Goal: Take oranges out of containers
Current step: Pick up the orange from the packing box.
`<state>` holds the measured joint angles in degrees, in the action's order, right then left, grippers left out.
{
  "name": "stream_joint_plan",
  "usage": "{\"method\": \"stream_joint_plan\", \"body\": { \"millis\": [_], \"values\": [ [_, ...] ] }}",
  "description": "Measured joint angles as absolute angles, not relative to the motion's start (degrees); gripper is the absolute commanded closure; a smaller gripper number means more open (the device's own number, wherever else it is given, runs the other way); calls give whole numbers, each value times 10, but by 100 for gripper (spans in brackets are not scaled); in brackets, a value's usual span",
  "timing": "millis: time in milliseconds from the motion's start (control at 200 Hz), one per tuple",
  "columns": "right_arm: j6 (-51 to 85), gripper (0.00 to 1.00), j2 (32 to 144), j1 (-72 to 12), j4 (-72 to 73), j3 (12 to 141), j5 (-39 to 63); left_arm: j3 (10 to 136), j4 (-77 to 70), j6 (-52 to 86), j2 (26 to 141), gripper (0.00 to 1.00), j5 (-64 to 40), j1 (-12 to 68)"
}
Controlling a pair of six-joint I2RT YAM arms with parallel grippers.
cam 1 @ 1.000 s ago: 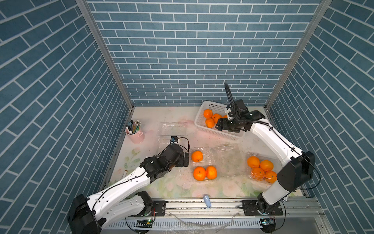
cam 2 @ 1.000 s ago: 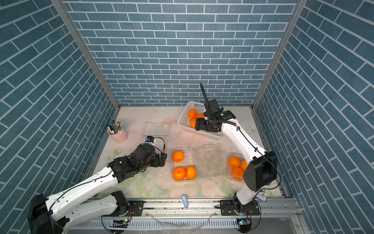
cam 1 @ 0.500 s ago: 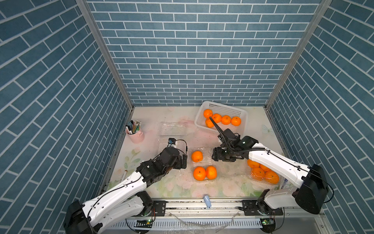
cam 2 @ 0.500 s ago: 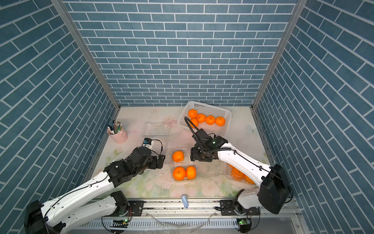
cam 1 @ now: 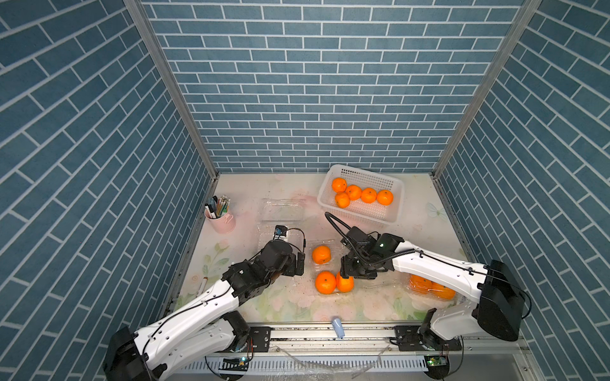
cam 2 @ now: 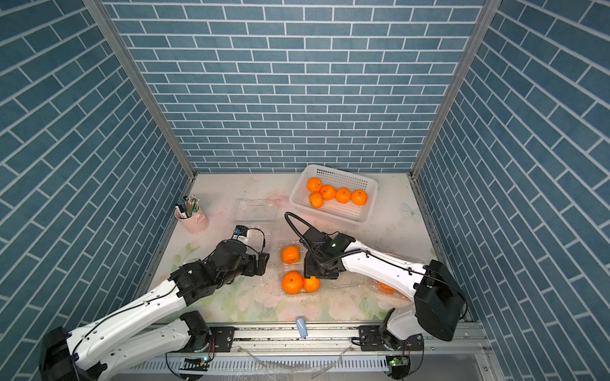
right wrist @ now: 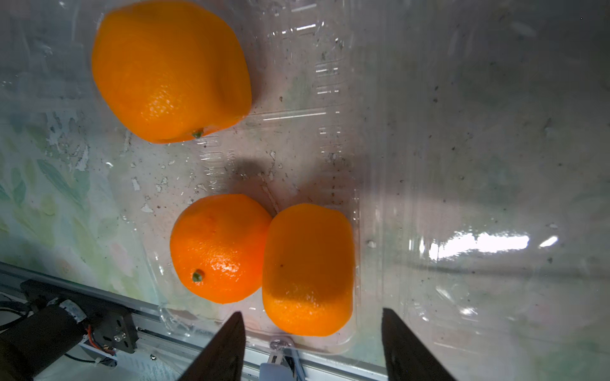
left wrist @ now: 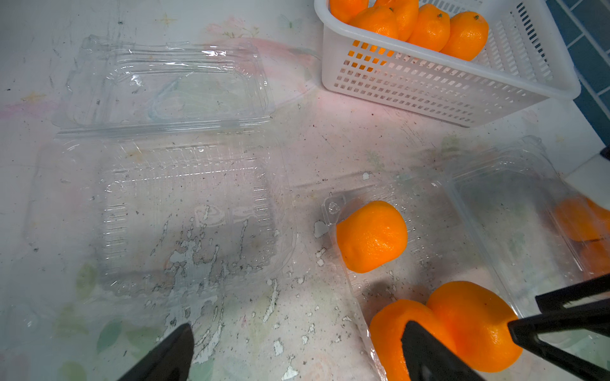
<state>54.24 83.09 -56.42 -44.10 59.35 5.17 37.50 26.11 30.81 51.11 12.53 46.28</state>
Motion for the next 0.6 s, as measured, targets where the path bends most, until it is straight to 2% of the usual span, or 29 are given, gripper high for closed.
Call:
{"method": "stream_joint_plan", "body": {
  "millis": [600],
  "values": [
    [542,43,898,-588,-455,625,31,375,260,300,514,1,123,460]
  ]
}}
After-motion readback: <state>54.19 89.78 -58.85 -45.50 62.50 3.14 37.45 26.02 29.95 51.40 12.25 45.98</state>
